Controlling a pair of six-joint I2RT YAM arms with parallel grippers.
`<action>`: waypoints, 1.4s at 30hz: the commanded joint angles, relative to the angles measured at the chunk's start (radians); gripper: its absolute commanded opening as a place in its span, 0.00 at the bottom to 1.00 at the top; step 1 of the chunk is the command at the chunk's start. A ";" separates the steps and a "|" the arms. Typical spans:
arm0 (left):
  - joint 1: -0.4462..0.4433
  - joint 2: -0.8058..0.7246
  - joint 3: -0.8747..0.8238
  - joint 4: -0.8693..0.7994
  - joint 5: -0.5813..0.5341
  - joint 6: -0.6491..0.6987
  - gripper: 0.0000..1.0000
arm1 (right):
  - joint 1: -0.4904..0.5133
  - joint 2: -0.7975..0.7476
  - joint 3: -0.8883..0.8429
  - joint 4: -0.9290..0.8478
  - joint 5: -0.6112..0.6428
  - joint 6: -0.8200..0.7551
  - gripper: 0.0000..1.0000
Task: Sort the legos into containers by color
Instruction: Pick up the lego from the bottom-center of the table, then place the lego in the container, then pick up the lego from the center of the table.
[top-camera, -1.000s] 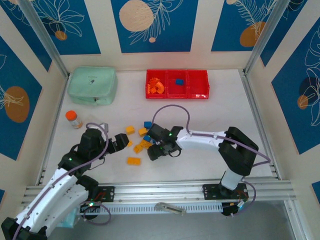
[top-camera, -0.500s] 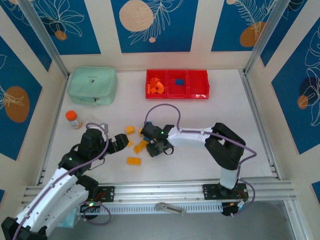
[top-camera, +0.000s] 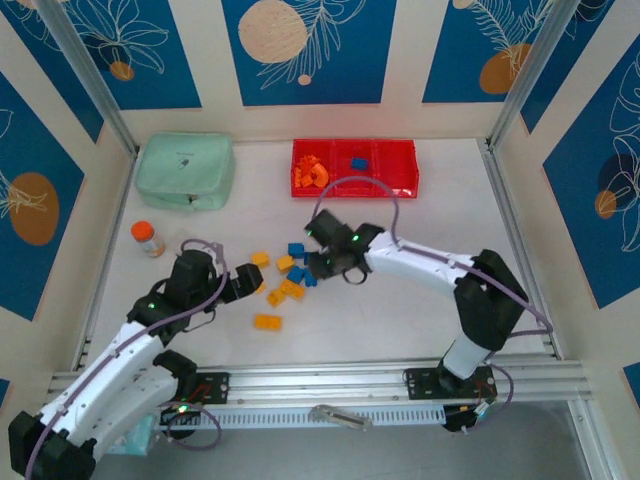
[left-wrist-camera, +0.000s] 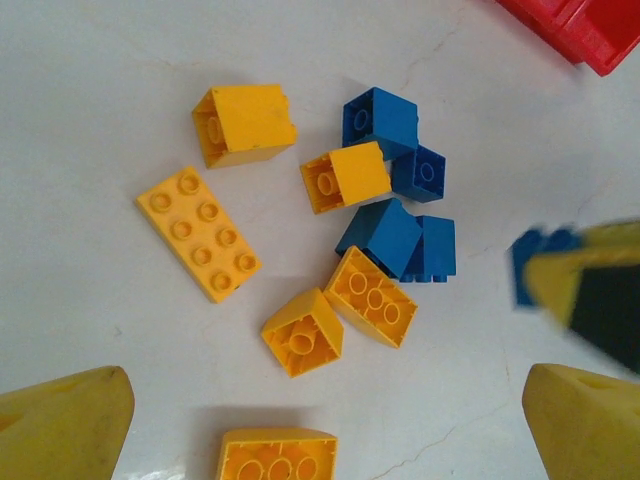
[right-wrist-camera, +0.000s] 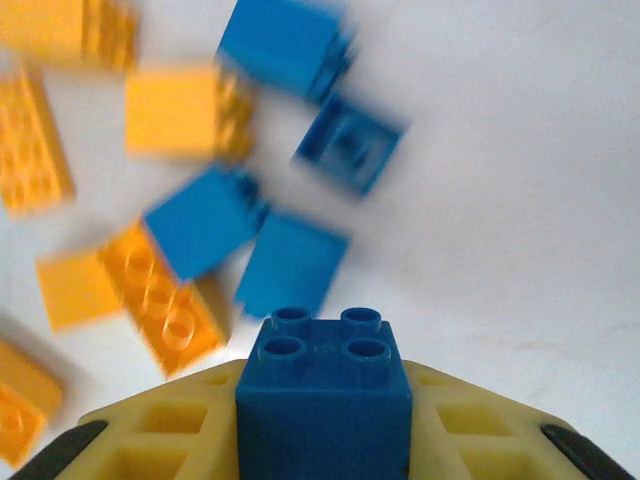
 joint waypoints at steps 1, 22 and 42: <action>0.008 0.056 0.059 0.090 0.045 0.019 0.99 | -0.115 -0.016 0.058 0.010 -0.002 -0.028 0.35; 0.026 0.439 0.270 0.278 0.054 0.084 0.99 | -0.454 0.679 0.894 0.063 0.051 -0.184 0.50; 0.033 0.276 0.161 0.180 0.109 0.083 0.99 | -0.273 0.186 0.286 0.018 -0.071 -0.016 0.70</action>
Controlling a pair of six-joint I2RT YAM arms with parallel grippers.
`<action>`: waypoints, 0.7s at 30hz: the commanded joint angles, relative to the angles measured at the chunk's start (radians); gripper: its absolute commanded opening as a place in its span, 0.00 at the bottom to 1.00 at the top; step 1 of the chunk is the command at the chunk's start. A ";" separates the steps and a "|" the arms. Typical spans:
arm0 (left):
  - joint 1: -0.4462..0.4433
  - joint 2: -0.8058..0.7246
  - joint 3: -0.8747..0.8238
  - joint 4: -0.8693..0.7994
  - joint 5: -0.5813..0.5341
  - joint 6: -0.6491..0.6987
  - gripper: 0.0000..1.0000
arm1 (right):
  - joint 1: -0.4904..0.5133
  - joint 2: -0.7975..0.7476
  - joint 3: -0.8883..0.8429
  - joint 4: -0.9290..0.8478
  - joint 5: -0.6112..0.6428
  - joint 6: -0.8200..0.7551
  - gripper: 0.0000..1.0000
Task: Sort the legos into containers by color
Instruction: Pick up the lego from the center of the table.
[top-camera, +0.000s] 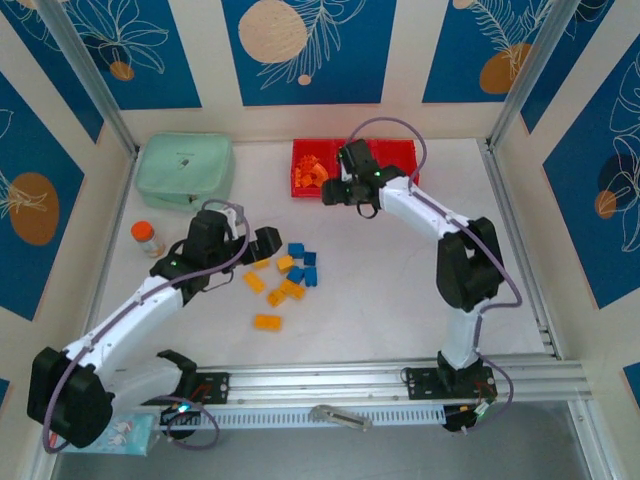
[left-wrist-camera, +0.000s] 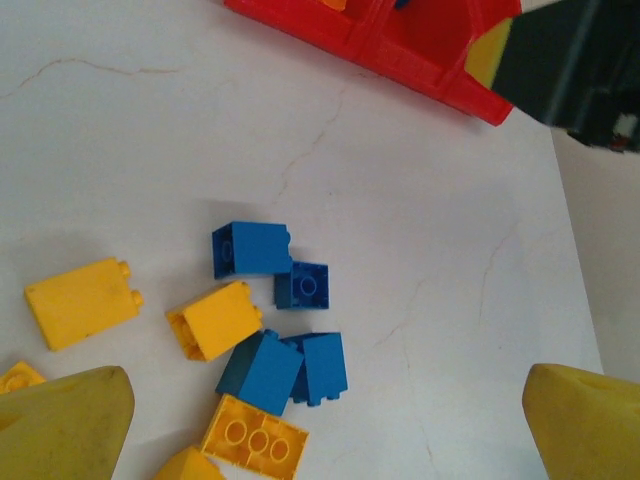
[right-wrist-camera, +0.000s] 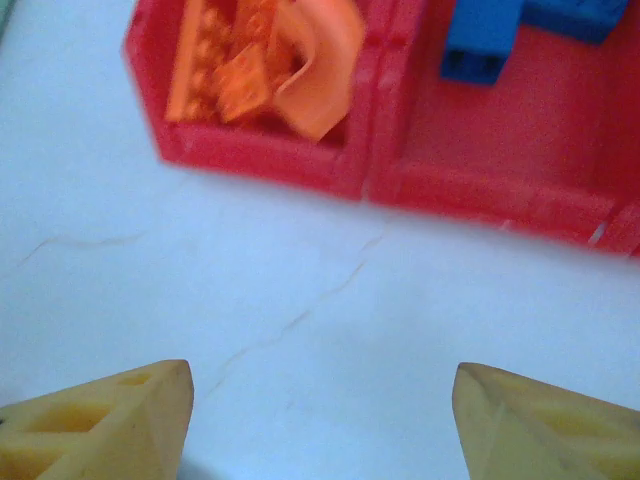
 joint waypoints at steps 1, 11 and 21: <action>0.012 -0.064 -0.053 -0.066 0.013 0.008 0.99 | 0.052 -0.066 -0.104 -0.037 -0.032 0.098 0.71; 0.013 -0.253 -0.160 -0.158 -0.038 -0.022 0.99 | 0.278 -0.130 -0.335 -0.018 0.048 0.304 0.74; 0.013 -0.302 -0.181 -0.187 -0.046 -0.031 0.99 | 0.350 -0.066 -0.369 0.034 0.023 0.363 0.72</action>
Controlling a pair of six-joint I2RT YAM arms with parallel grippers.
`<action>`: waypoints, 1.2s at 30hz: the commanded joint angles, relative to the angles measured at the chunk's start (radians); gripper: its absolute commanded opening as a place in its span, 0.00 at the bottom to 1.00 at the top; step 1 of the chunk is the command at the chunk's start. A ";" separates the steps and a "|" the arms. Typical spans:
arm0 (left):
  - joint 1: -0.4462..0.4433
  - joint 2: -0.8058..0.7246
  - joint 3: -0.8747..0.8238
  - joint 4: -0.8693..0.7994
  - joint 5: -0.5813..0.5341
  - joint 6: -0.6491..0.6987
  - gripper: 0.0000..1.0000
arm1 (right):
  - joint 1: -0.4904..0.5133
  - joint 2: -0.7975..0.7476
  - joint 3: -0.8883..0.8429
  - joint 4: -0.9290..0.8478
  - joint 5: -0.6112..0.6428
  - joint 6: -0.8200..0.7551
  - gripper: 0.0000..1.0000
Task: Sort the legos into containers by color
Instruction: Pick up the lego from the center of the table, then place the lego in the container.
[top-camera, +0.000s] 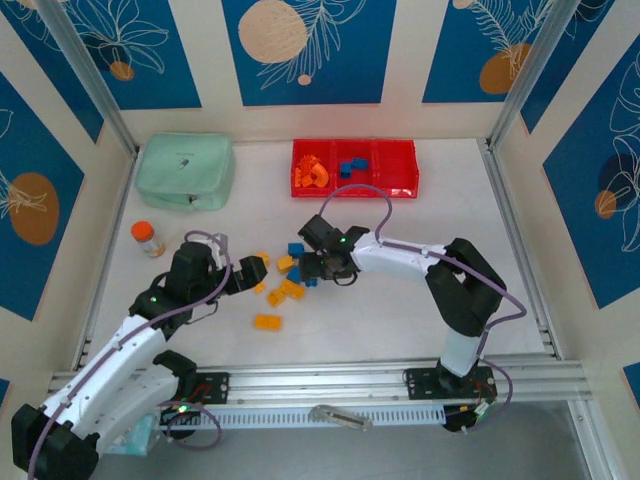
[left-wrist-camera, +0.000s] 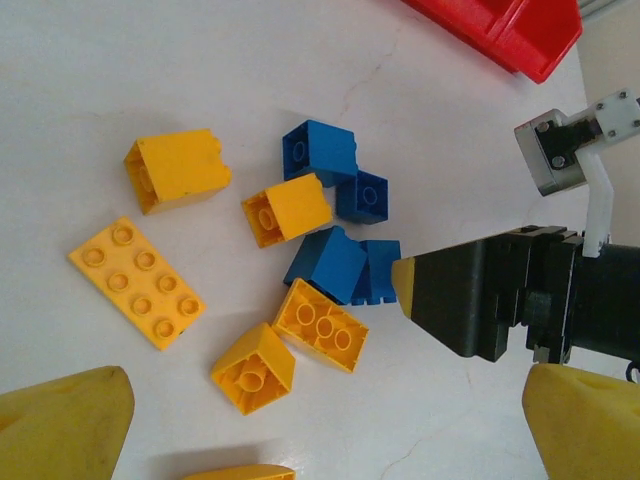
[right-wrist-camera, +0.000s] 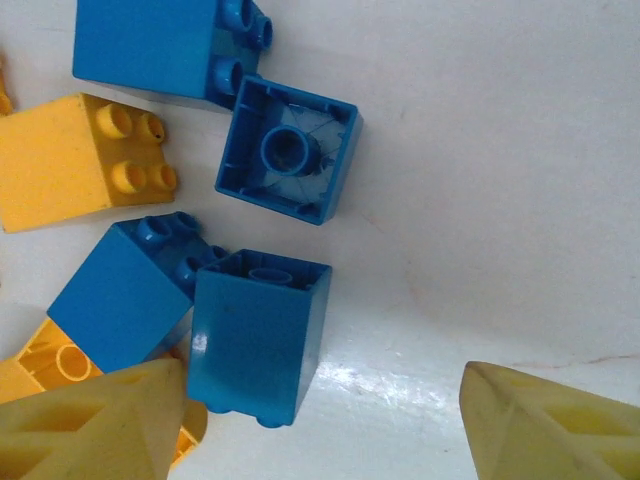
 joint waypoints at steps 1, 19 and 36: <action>0.012 -0.015 -0.008 -0.031 -0.022 -0.006 0.99 | 0.016 0.028 -0.002 0.033 -0.017 0.025 0.72; 0.012 0.021 0.005 -0.009 -0.020 0.003 0.99 | 0.010 0.072 0.006 0.023 0.006 -0.034 0.36; 0.012 0.167 0.107 0.067 0.074 0.022 0.99 | -0.217 -0.052 0.134 -0.008 -0.001 -0.254 0.29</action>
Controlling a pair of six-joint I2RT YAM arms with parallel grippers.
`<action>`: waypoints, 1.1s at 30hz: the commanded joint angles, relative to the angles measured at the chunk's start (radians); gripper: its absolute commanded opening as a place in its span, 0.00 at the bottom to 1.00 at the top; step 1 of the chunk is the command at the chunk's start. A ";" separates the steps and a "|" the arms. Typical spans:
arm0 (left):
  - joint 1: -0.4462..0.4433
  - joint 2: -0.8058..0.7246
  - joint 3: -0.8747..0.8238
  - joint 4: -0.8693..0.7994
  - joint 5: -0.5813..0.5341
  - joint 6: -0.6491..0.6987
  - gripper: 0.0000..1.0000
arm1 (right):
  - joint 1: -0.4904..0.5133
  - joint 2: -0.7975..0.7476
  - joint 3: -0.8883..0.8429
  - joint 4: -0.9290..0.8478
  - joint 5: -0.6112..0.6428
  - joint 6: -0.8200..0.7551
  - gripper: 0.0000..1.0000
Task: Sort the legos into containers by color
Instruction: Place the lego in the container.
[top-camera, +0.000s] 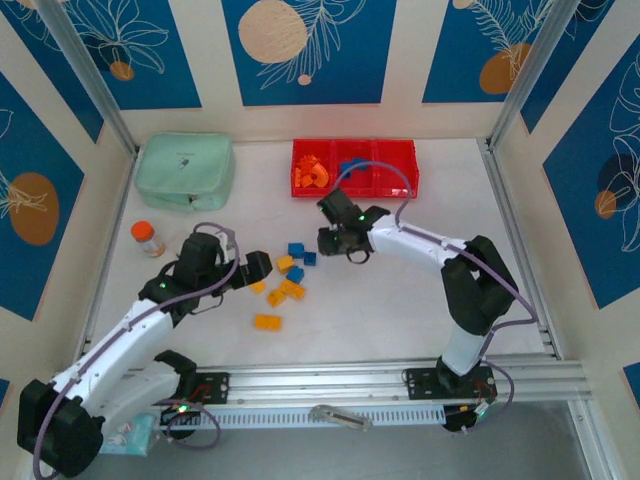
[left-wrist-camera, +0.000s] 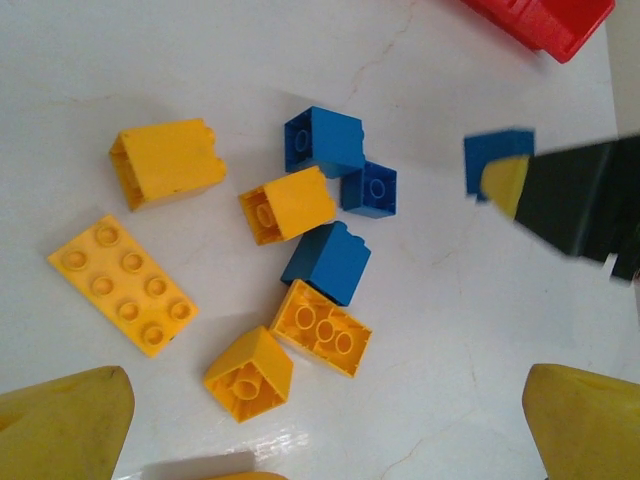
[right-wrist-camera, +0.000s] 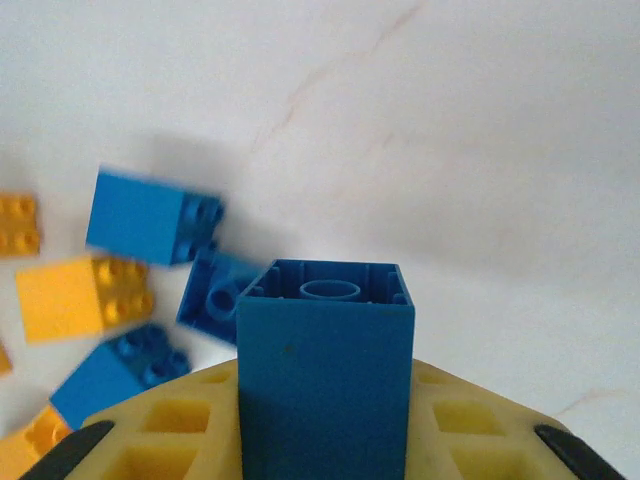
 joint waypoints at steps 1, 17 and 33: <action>0.010 0.041 0.059 0.052 0.044 0.020 0.99 | -0.069 0.004 0.071 0.011 -0.004 -0.081 0.29; 0.010 0.316 0.237 0.186 0.077 0.046 0.99 | -0.286 0.442 0.669 -0.035 -0.049 -0.160 0.29; 0.019 0.387 0.288 0.229 0.094 0.049 0.99 | -0.304 0.510 0.835 -0.109 -0.033 -0.189 0.58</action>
